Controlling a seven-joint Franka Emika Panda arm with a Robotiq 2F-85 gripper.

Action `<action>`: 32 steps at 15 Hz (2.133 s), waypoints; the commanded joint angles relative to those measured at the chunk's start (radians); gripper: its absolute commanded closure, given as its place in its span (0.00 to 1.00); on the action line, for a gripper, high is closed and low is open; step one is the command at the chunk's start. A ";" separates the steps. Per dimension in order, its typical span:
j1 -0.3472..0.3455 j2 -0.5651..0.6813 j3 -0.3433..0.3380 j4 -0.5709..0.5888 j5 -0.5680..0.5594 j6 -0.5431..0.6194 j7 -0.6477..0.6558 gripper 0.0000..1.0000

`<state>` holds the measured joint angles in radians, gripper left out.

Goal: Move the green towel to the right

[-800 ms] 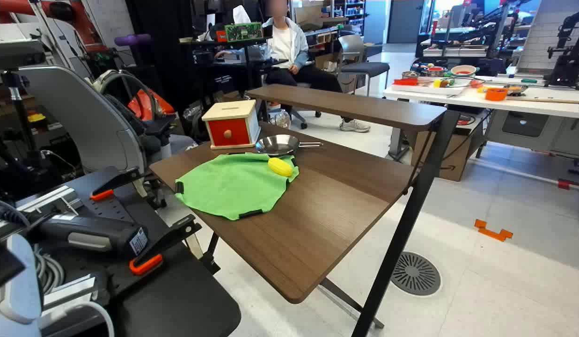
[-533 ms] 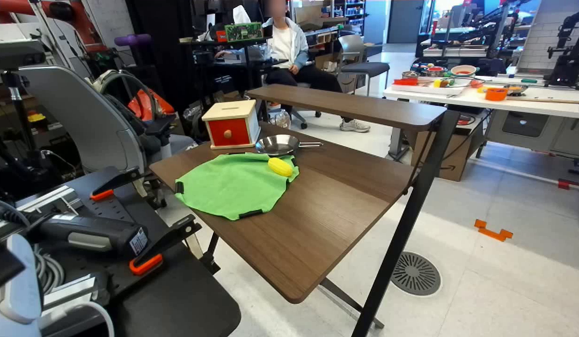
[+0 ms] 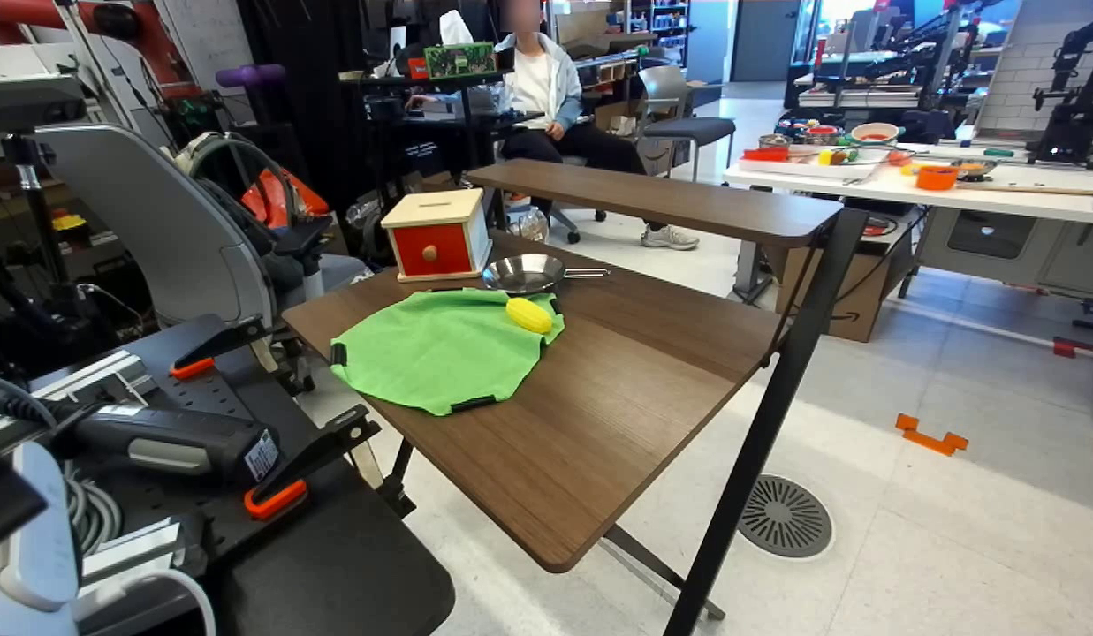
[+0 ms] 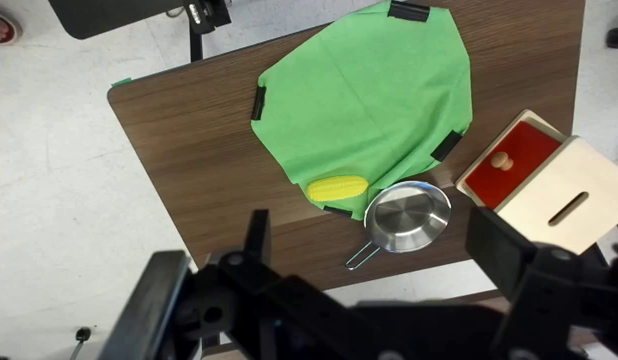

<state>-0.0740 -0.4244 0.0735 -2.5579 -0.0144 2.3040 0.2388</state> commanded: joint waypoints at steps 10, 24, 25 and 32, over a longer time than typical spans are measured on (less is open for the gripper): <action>0.107 0.572 0.050 0.238 -0.030 0.213 0.252 0.00; 0.238 0.928 -0.161 0.396 -0.071 0.235 0.289 0.00; 0.242 0.942 -0.167 0.406 -0.067 0.234 0.289 0.00; 0.286 1.071 -0.220 0.453 -0.065 0.376 0.308 0.00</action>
<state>0.1695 0.5799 -0.1063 -2.1370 -0.0572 2.5953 0.5081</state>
